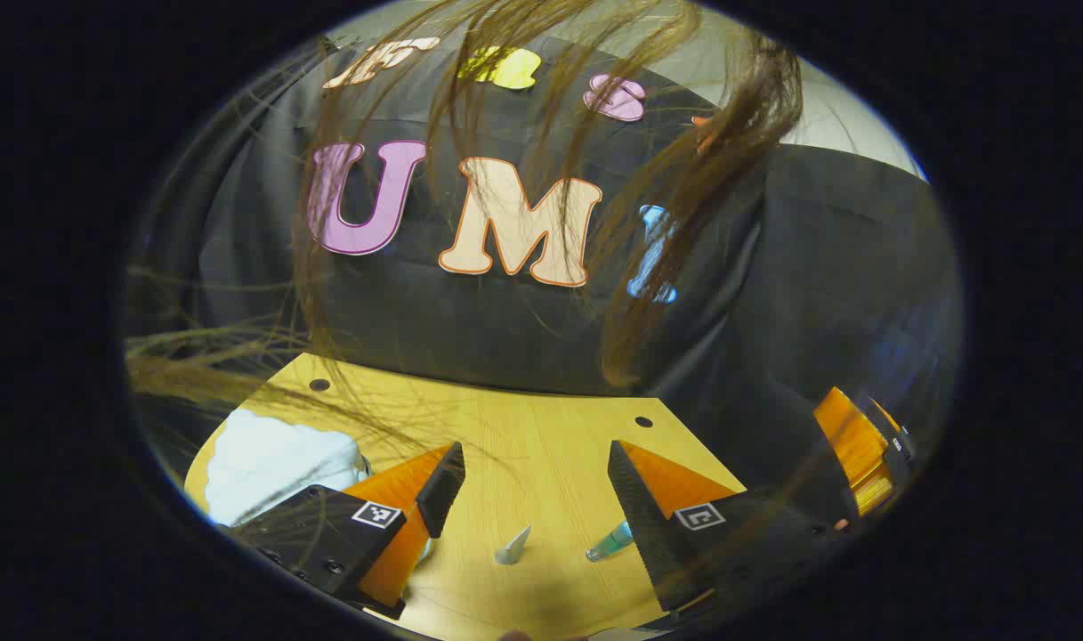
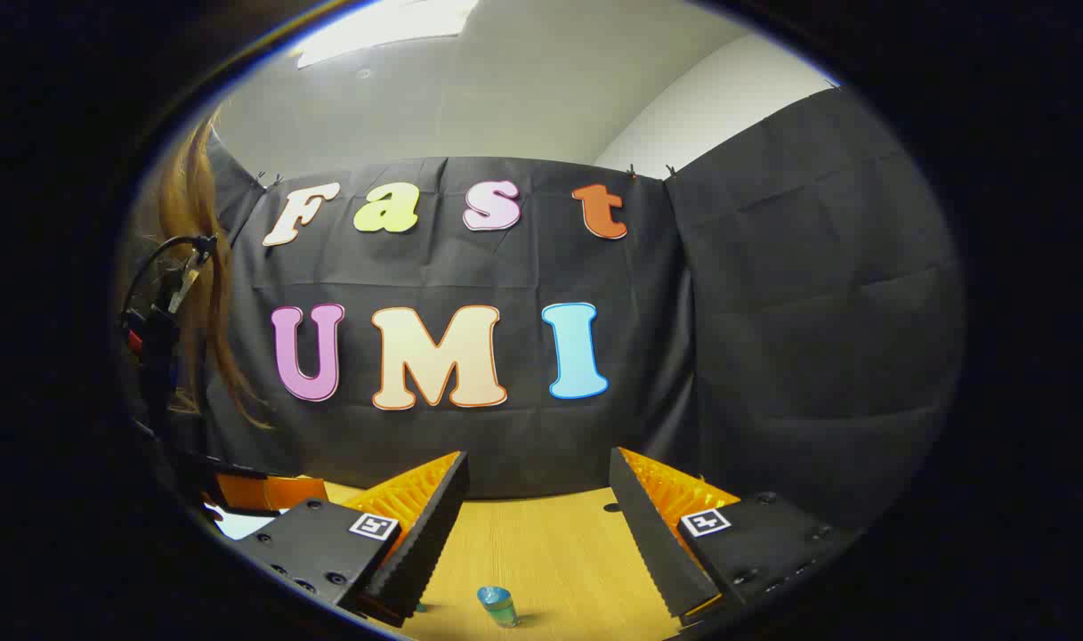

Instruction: First open the suitcase, pack the skin care products into it, and then close the suitcase.

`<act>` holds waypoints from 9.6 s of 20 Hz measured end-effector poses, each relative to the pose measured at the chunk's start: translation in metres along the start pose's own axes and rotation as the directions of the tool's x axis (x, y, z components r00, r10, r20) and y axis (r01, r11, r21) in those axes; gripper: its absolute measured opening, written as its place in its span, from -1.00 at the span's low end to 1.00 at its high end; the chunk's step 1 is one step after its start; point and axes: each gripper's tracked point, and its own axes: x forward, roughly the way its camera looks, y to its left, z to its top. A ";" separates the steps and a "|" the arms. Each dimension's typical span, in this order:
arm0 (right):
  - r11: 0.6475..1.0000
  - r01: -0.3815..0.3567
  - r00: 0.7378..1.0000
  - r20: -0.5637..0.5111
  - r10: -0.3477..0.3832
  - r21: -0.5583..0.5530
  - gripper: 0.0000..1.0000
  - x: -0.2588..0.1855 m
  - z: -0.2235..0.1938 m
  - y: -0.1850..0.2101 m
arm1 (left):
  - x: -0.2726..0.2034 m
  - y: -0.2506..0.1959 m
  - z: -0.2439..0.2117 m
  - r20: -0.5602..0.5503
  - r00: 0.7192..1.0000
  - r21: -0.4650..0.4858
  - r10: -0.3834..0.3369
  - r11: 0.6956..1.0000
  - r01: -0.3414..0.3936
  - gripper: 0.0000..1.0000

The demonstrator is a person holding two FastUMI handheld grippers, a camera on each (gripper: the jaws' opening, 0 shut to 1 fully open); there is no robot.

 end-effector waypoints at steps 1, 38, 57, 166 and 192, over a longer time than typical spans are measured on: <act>1.000 -0.008 1.000 -0.005 0.008 0.001 0.98 -0.002 -0.002 0.002 | 0.000 0.000 -0.002 -0.001 1.000 -0.001 0.001 1.000 -0.001 0.91; 0.988 -0.135 0.967 -0.210 0.147 0.071 0.99 -0.001 -0.076 0.019 | 0.070 0.156 -0.179 -0.749 0.625 -0.016 0.220 0.937 -0.348 0.48; 0.995 -0.073 0.965 -0.247 0.089 0.073 0.94 -0.003 -0.087 -0.004 | 0.083 0.158 -0.236 -0.850 0.496 -0.024 0.180 0.926 -0.377 -0.84; 0.924 -0.357 0.740 -0.563 0.369 0.136 0.96 -0.024 -0.254 0.019 | 0.119 0.020 -0.235 -0.296 0.951 0.059 0.090 0.995 -0.076 0.53; 0.897 -0.391 0.677 -0.596 0.432 0.207 0.97 -0.009 -0.295 0.029 | 0.099 0.034 -0.174 -0.213 0.964 -0.159 0.156 0.968 -0.192 -0.56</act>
